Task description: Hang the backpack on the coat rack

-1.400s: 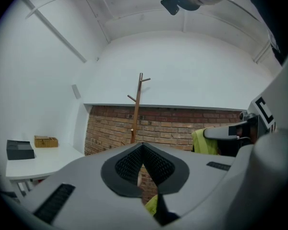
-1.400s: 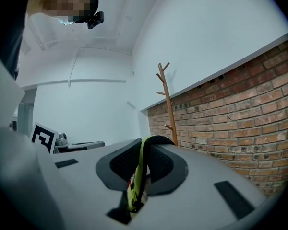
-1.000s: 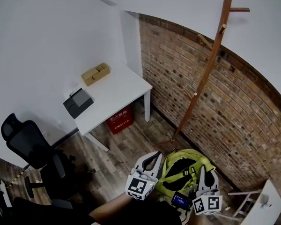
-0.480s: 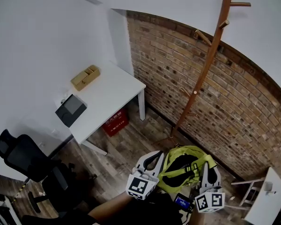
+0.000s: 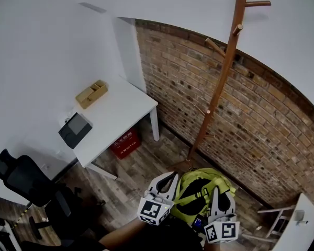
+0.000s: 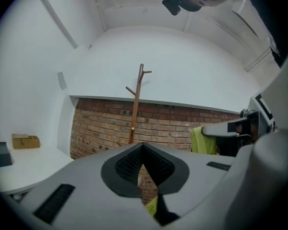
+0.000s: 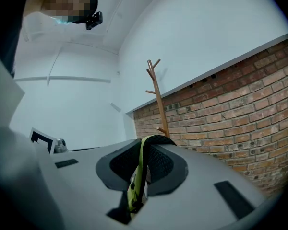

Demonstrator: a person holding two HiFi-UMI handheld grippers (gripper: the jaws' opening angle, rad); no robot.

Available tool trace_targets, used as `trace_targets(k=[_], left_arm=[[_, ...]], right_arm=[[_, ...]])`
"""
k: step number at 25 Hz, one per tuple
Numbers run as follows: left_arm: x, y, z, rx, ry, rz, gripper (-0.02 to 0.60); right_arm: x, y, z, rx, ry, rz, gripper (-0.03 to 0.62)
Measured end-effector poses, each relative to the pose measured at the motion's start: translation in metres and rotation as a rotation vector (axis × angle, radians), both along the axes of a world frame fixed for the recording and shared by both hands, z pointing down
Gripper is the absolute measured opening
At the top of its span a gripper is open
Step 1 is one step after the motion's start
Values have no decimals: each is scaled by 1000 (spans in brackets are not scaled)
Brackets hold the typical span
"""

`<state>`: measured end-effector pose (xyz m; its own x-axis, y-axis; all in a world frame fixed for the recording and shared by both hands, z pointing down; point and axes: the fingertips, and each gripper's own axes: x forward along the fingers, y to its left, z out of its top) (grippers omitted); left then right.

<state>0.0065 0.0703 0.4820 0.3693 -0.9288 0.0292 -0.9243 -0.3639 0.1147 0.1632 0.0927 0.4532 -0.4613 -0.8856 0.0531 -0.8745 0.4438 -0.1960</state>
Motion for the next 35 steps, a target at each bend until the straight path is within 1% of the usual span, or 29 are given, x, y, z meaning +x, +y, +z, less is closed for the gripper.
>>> trace_targets(k=[2,5,8,12,17,21,28,35], left_arm=[[3,-10,-1,9,-7,-3,6],[3,-22,-1,3,-5,-2,6],[2,-34,-4,4,-5,10,6],[0,-60,-5,24,-7,45,6],[-11,-87,-6,21,-24,110,6],[-22,-107,-7,20,-23,126,6],[-36,-134,-6,15,-17,161,6],[-50,-158,-4,15,-15,223,6]], right_arm=[[0,-7,0,7,-10,-14,40],[-2,-17,2,-6,-17,-23,40],[-3,-25,1,-16,-18,-11,40],[-7,-41,-3,3,-14,11,40],[-12,-60,-5,1,-37,78,40],[-15,-76,-4,-8,-50,115,40],[-29,-102,-13,7,-57,167,40],[-43,-120,-16,15,-48,235,40]])
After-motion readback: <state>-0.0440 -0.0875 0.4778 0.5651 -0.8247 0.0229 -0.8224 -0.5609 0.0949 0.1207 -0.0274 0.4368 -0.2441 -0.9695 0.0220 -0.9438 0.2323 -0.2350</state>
